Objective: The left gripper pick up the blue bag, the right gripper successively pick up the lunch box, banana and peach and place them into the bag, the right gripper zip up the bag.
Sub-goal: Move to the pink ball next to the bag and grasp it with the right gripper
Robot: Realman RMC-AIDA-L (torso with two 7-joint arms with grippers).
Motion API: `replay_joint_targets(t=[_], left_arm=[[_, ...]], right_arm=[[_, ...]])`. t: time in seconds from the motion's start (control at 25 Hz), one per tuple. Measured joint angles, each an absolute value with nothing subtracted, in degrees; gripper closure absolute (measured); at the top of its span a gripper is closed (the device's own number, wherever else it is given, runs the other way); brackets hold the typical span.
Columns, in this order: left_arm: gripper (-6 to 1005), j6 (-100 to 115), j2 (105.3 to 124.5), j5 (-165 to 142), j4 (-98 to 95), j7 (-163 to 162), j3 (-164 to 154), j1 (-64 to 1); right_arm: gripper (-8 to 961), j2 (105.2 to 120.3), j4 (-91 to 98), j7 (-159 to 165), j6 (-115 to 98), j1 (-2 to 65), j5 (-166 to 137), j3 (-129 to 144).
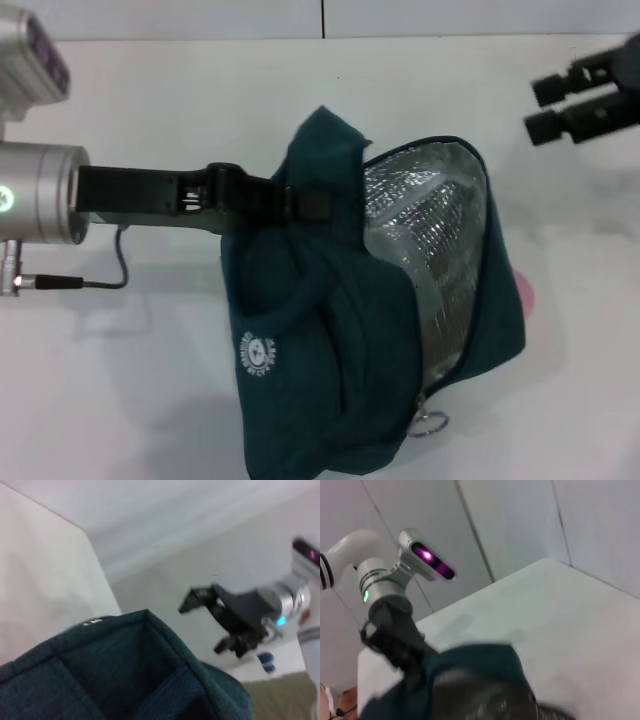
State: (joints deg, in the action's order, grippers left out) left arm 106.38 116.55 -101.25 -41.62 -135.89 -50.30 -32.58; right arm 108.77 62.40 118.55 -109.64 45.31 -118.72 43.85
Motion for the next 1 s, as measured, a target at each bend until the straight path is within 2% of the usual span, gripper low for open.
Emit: replay_joint_targets(t=[0.12,0.36,0.64,1.0], left_arm=[[944,105.37,115.92,-101.28,-40.45,-134.94,-49.35,-31.57],[944,105.04,115.65,-101.38,-40.12,-134.06,-47.19,-30.03],[944,105.02,115.71,-101.49,-39.91,-133.41,-46.84,-29.77],[944,105.02,115.75,-101.52,-39.90,-133.34,-46.84,-30.01]], right_arm=[[274,109.37,62.58,113.43,-109.26,40.25,-118.27,43.81],[276,112.41,62.92,102.40,-106.54,31.39,-118.70,43.24],[281,115.07,60.58,93.00,-101.79,26.95,-120.64,44.00],[283,115.13,53.34,90.05,-92.17,27.50,-121.18,52.28]])
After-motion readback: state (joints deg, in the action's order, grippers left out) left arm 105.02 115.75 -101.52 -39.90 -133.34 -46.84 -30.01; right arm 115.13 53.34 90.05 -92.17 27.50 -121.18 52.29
